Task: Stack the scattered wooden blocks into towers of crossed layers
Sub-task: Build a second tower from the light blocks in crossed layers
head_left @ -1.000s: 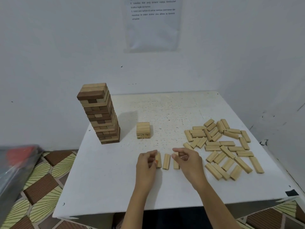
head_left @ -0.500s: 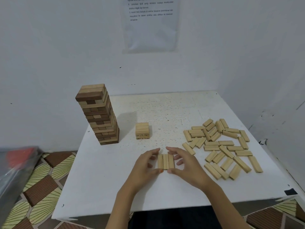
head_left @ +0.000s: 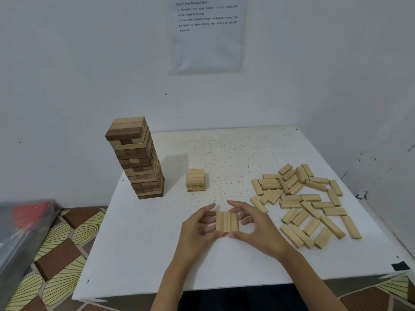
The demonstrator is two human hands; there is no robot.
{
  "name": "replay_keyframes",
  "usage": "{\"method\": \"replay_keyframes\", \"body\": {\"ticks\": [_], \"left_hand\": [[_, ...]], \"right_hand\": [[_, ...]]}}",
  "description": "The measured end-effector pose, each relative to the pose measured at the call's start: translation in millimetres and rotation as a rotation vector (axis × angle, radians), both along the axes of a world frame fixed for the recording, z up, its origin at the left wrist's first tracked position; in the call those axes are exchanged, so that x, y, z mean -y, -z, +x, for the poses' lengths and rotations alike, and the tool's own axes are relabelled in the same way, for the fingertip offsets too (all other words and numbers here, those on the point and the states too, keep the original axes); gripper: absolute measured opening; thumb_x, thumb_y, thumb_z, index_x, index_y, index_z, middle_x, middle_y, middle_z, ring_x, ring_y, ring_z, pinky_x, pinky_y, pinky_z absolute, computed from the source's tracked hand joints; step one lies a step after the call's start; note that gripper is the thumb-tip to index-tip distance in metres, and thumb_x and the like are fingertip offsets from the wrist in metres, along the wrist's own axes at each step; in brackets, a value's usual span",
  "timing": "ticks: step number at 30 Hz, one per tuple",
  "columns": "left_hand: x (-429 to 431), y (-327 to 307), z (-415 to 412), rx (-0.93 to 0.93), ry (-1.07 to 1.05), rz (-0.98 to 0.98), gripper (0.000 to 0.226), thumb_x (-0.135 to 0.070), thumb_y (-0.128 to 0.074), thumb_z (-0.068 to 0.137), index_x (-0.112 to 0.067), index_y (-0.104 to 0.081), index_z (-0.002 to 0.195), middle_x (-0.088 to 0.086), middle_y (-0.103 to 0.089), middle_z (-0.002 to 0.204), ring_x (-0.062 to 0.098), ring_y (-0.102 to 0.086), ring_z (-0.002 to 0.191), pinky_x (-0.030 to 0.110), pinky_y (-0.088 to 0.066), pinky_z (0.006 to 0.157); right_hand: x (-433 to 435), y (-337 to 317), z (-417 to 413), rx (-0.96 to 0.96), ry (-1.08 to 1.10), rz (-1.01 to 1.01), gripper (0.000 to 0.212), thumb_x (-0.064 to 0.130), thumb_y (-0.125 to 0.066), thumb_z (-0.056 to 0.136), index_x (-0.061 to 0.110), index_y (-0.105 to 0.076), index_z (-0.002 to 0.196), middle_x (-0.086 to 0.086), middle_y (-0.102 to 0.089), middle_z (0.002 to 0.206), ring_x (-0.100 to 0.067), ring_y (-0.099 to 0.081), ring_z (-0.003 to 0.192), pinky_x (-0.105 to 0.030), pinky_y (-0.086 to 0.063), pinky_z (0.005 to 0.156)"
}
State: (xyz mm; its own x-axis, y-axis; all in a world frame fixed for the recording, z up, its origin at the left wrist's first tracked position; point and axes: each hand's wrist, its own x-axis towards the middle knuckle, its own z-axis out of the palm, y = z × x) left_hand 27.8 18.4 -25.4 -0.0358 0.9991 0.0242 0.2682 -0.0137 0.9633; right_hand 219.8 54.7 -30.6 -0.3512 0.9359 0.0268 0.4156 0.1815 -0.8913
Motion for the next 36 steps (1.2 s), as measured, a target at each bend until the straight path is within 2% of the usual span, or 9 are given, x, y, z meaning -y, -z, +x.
{"method": "replay_keyframes", "body": {"ticks": [7, 11, 19, 24, 29, 32, 36], "left_hand": [[3, -1, 2, 0.038, -0.029, 0.003, 0.059, 0.006, -0.081, 0.070, -0.015, -0.061, 0.122, -0.001, -0.069, 0.106, 0.003, -0.067, 0.096, 0.018, -0.054, 0.076], [4, -1, 2, 0.064, -0.067, 0.000, 0.057, 0.008, -0.080, 0.070, -0.021, -0.064, 0.118, 0.000, -0.071, 0.104, 0.007, -0.069, 0.096, 0.021, -0.055, 0.077], [-7, -14, -14, 0.102, -0.125, 0.029, 0.054, 0.007, -0.082, 0.067, -0.018, -0.068, 0.113, -0.007, -0.074, 0.101, 0.008, -0.067, 0.100, 0.022, -0.055, 0.079], [-24, -33, -24, 0.101, -0.162, 0.075, 0.050, 0.008, -0.080, 0.069, -0.020, -0.069, 0.108, -0.010, -0.074, 0.098, 0.007, -0.068, 0.096, 0.019, -0.054, 0.077], [-42, -42, -32, 0.094, -0.205, 0.111, 0.047, 0.003, -0.079, 0.073, -0.029, -0.068, 0.106, -0.012, -0.073, 0.103, 0.007, -0.068, 0.098, 0.021, -0.055, 0.082], [-52, -43, -35, 0.101, -0.228, 0.116, 0.047, 0.004, -0.076, 0.076, -0.028, -0.066, 0.109, -0.009, -0.072, 0.106, 0.006, -0.067, 0.098, 0.019, -0.054, 0.083], [-67, -41, -39, 0.083, -0.257, 0.127, 0.045, 0.007, -0.070, 0.081, -0.022, -0.065, 0.114, -0.007, -0.069, 0.111, 0.007, -0.066, 0.102, 0.018, -0.053, 0.084]], "right_hand": [[-1, 3, 1, -0.002, -0.008, 0.030, 0.069, 0.021, -0.085, 0.071, 0.044, -0.052, 0.127, 0.018, -0.061, 0.111, -0.007, -0.054, 0.098, -0.017, -0.046, 0.083], [-3, 2, 0, -0.007, -0.015, 0.038, 0.068, 0.022, -0.086, 0.070, 0.044, -0.052, 0.125, 0.018, -0.062, 0.111, -0.008, -0.054, 0.099, -0.016, -0.045, 0.082], [-22, -15, -13, -0.012, -0.047, 0.078, 0.064, 0.029, -0.086, 0.070, 0.043, -0.054, 0.123, 0.023, -0.061, 0.112, -0.007, -0.054, 0.105, -0.017, -0.044, 0.088], [-46, -32, -28, -0.026, -0.082, 0.107, 0.065, 0.029, -0.086, 0.070, 0.040, -0.054, 0.125, 0.019, -0.061, 0.112, -0.008, -0.054, 0.105, -0.021, -0.044, 0.090], [-73, -44, -43, -0.002, -0.110, 0.119, 0.067, 0.022, -0.085, 0.071, 0.041, -0.051, 0.126, 0.017, -0.061, 0.113, -0.005, -0.053, 0.106, -0.021, -0.044, 0.091], [-88, -48, -51, 0.006, -0.132, 0.122, 0.067, 0.019, -0.084, 0.072, 0.038, -0.051, 0.127, 0.016, -0.060, 0.113, -0.005, -0.052, 0.105, -0.018, -0.043, 0.089], [-106, -50, -63, 0.003, -0.156, 0.121, 0.067, 0.025, -0.084, 0.071, 0.038, -0.050, 0.128, 0.018, -0.060, 0.113, -0.004, -0.051, 0.106, -0.014, -0.041, 0.089]]}}
